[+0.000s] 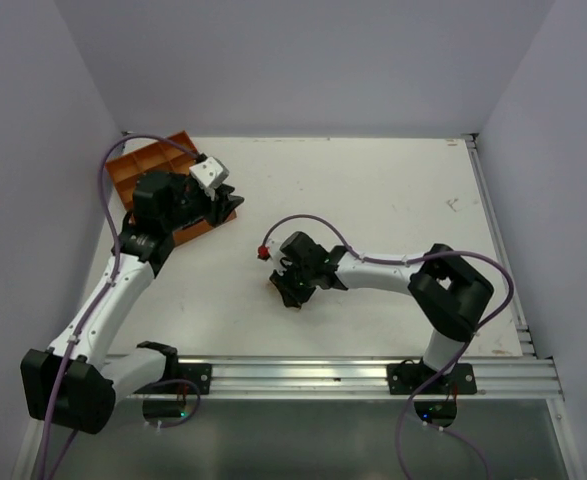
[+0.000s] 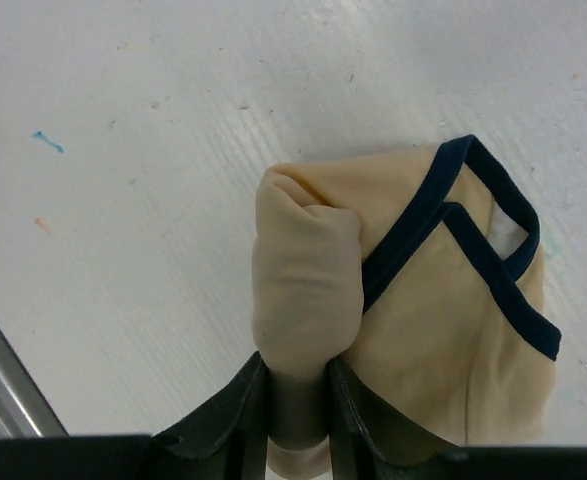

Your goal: Roll the underwear

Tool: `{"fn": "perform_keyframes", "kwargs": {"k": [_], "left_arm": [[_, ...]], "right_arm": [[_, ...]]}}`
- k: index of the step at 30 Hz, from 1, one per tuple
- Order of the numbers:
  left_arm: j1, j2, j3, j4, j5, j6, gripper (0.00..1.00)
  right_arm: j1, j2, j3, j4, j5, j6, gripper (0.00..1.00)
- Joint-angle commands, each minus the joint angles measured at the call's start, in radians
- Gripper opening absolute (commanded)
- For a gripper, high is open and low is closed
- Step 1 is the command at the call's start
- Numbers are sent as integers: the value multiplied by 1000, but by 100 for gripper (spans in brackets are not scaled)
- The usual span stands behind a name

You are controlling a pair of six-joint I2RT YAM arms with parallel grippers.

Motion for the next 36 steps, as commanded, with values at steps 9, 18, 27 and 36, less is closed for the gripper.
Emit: {"fn": "perform_keyframes", "kwargs": {"k": [9,18,27,36], "left_arm": [[-18,108,-58,44,394,94,36],[-161,119,-180,-146,453,597,42],[-279,426,-37,-428,397,876,43],[-308,490,-5,-453,334,922,43]], "right_arm": [[-109,133,-60,-12,-361,67,28],[-207,210,-51,2,-496,110,27],[-230,246,-52,21,-556,139,27],[-257,268,-71,80,-615,179,27]]}}
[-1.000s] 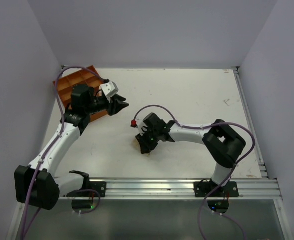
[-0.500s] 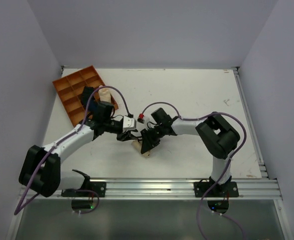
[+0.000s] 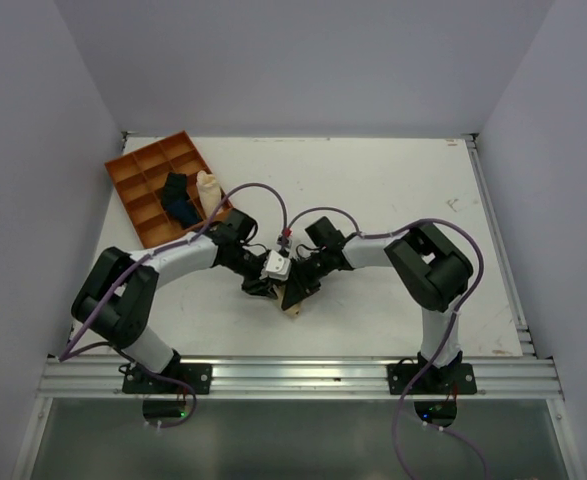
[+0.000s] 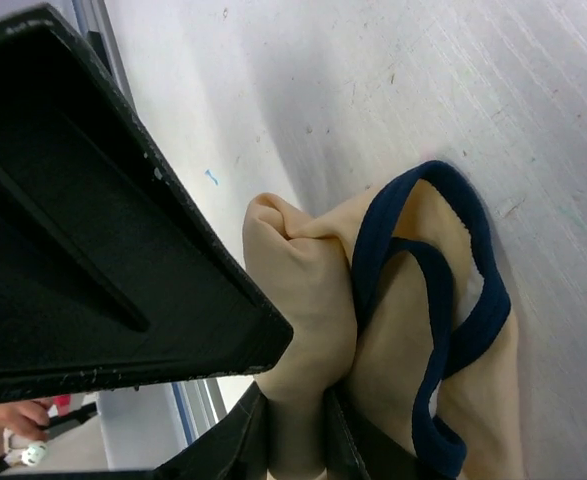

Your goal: Roll the underwear

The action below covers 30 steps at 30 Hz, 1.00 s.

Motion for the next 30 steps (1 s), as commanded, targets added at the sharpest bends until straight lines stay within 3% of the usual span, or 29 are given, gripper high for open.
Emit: {"fn": "perform_keyframes", "kwargs": {"k": [1,12,13,21,30], "left_arm": [[-14,28,43,-35,-27,76,44],[-54,184,178,-203,-35,142,30],[-55,210,190,-229,-33,147,23],[-66,332,311,-354,-24,122,14],[-80,372,347,-395,-64,58,14]], "right_arm": [[-1,67,-59,-64,102,-8,27],[-7,27,-86,-23,71,12,28],[-4,19,-93,-17,73,21,29],[-8,-189,-201,-4,309,98,46],[-10,-462,-387,45,501,248,54]]}}
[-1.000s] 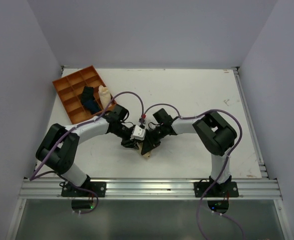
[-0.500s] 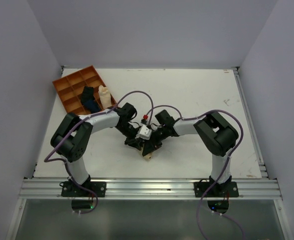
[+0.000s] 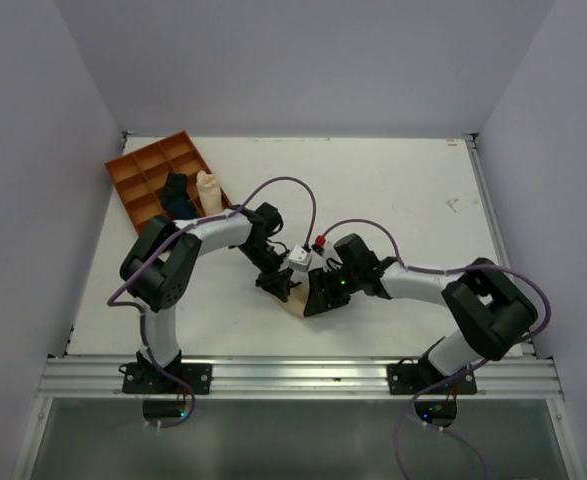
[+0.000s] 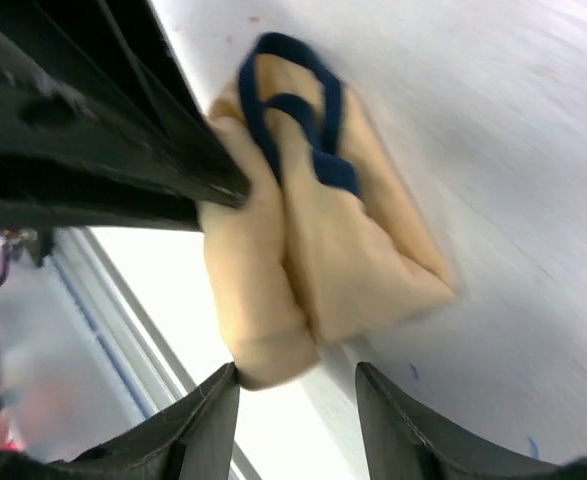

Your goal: Roll the underwear

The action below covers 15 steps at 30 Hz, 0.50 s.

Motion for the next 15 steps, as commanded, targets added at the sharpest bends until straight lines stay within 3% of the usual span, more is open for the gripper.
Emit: {"fn": "perform_keyframes", "kwargs": {"k": [1,10,12,15], "left_arm": [[-12,40,23,-41,-83,-29,14],[-27,102,64,-78,-103,-83,15],[-33,126,87,-107,-105,-85,19],[-44,145,116,-118,-128,-102,17]], "right_arm": [[-4,-77,-54,-44,222,64,54],[13,-431,-62,-301,596,126,56],[47,-537,-65,-354,717,126,56],[121,-642,-55,-373,806,111,56]]}}
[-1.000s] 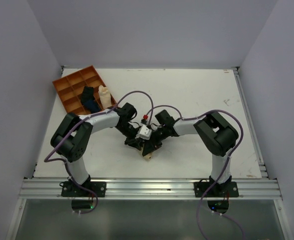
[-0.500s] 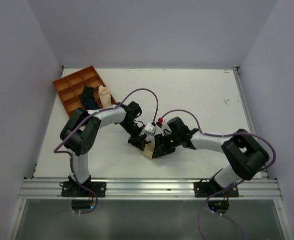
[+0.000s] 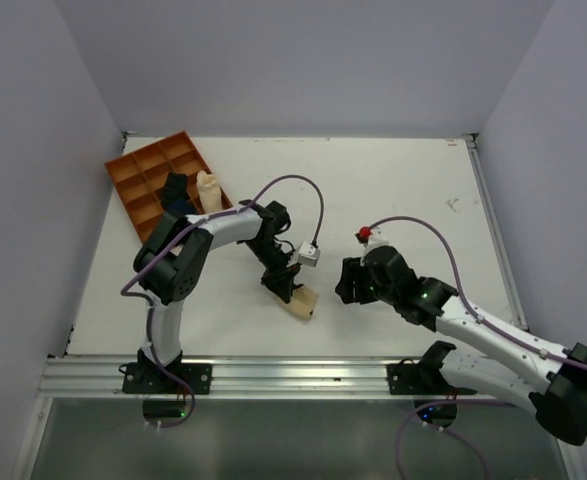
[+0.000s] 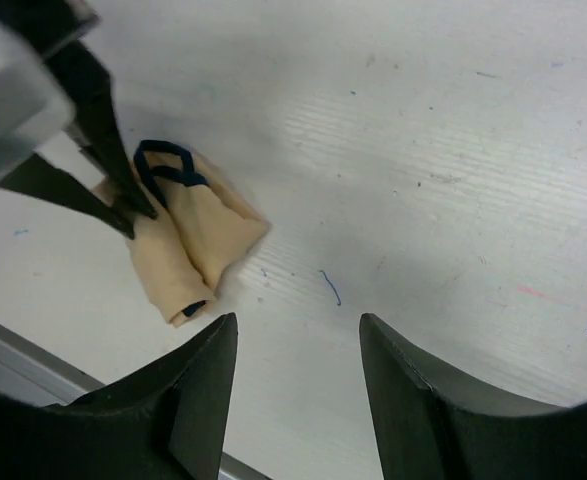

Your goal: Roll the underwear

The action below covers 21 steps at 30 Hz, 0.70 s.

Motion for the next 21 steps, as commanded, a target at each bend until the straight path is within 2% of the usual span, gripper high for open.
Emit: {"fn": "perform_keyframes", "kwargs": {"k": [1,6,9,12,17,21], "left_arm": [[-27,66,20,-28,-117,-22,17],[-36,106,71,-43,-134,-50,17],[-47,127,91,-63,-148,-56,17],[-51,138,103,-69,-154,-59,17],[-59,153,113,-68,-172,-84,17],[-61,163,113,-65,-180,-91,17]], "right_arm": [[107,-98,24,-62,230,-8,56],[401,-57,142,-40,461,-97,56],[550,58,217,-89,570,-146,56],[648,225,312,-96,585,-233,57],[658,523,443,-189,577,-313,56],[653,618,512,-211,572,-391,54]]}}
